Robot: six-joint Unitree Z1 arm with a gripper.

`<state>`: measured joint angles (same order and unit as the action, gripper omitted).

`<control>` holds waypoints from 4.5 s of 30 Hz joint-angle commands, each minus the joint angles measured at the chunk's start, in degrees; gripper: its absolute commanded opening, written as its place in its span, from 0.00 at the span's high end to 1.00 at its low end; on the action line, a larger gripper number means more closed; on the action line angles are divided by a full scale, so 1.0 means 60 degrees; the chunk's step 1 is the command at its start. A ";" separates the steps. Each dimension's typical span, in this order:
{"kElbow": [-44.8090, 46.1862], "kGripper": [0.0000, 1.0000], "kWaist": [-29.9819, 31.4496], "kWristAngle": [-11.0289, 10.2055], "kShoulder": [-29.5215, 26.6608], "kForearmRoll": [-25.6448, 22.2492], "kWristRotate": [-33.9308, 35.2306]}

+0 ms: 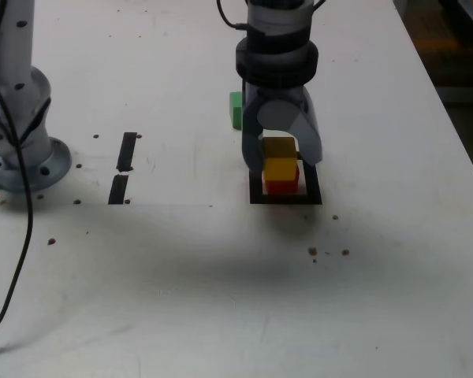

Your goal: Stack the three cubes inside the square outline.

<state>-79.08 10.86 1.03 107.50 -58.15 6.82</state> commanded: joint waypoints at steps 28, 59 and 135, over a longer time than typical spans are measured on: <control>-0.0268 0.06 -0.1297 -0.1297 -0.1993 -0.2542 -0.0228; 0.0848 0.07 -0.4631 -0.0318 0.0039 -0.0543 -0.4020; -0.2815 0.86 0.0114 -0.0431 -0.0508 -0.3648 0.0162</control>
<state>-96.07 11.20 -1.60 104.33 -80.10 7.48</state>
